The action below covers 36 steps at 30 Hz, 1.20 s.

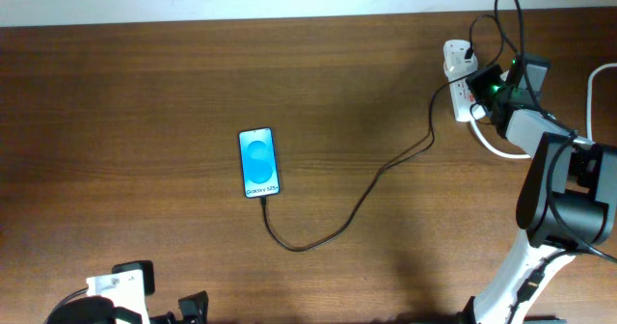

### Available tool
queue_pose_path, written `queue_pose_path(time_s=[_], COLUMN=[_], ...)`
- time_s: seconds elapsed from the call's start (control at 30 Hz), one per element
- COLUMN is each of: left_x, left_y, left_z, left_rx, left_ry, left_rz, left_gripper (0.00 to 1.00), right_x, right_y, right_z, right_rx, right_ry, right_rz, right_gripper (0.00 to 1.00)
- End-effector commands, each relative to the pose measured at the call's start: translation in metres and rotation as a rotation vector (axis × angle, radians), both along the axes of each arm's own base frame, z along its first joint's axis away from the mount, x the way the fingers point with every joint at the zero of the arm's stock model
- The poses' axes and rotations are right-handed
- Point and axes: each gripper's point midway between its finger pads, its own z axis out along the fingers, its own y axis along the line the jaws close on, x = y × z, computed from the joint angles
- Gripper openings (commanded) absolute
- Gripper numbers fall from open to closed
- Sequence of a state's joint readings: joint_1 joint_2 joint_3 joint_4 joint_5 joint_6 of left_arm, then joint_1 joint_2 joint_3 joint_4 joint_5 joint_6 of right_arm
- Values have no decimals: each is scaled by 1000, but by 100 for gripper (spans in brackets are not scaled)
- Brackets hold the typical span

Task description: Plug charger to phone and switch on socket

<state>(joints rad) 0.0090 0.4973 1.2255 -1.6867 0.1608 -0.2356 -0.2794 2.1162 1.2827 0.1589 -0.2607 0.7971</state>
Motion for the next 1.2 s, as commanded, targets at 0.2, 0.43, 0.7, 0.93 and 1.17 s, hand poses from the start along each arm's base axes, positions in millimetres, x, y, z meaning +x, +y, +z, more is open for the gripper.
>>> queue_pose_path(time_s=[0.2,0.43,0.7,0.93,1.17], left_x=[-1,-1,-1,-1,-1], left_y=[-1,-1,-1,-1,-1], left_z=[0,0,0,0,0], left_rx=[-13,-13,-13,-13,-13], left_ry=[-3,-3,-3,-3,-3], left_rz=[7,7,7,7,7], left_gripper=[99,100,99,99,99], right_x=[0,6,26,22,20], right_y=[-3,-4,0,2,-1], right_z=[-30,-30,1,-1,-9], right_rx=[-36,-107,-220,-297,-338], right_ry=[45,22,-20,27,49], right_rz=[1,62,207,293,314], right_gripper=[4,4,4,4,4])
